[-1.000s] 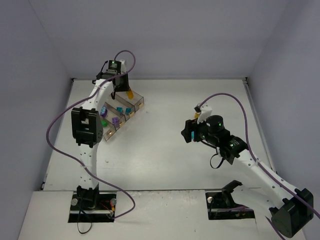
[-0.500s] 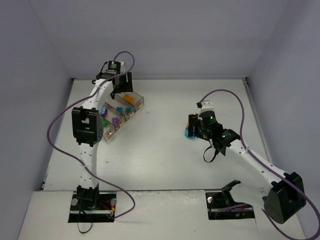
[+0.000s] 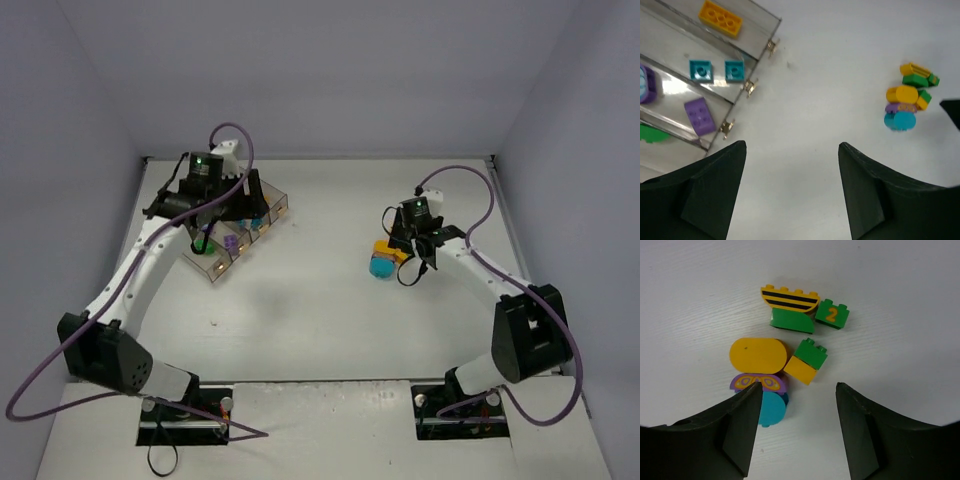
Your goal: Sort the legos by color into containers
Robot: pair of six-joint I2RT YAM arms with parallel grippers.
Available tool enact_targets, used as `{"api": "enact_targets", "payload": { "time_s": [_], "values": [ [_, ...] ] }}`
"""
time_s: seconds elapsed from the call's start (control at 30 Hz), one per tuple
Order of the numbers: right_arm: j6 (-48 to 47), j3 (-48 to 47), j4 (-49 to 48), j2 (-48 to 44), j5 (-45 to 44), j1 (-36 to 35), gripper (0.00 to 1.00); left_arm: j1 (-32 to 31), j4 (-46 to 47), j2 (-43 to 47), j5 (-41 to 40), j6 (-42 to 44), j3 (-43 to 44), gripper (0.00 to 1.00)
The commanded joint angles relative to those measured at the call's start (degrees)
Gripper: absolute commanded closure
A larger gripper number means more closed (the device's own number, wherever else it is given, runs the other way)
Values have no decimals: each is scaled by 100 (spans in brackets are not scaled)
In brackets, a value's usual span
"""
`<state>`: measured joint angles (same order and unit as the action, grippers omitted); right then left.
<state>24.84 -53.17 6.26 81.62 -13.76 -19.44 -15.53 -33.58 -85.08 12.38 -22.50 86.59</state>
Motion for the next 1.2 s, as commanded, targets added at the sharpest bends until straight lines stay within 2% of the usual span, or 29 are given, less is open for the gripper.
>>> {"api": "enact_targets", "payload": {
  "time_s": [0.0, 0.13, 0.37, 0.6, 0.87, 1.17],
  "values": [
    [415, -352, 24, 380, -390, 151, 43, -309, -122, 666, -113, -123, -720, 32],
    [636, -545, 33, 810, -663, 344, 45, -503, -201, 1711, -218, -307, -1809, 32],
    [715, -783, -2, 1286, -444, 705, 47, -539, -500, 2636, -298, -431, -2576, 32],
    [584, -766, -195, 1426, -84, 1152, 49, -539, -553, 2707, -210, -509, -2735, 32],
    [136, -660, -793, 1374, 734, 1250, 53, -539, -509, 2663, -166, -518, -2743, 32],
    [82, -607, -960, 1690, 796, 1302, 52, -539, -553, 2690, -175, -518, -2858, 32]
  ]
}}
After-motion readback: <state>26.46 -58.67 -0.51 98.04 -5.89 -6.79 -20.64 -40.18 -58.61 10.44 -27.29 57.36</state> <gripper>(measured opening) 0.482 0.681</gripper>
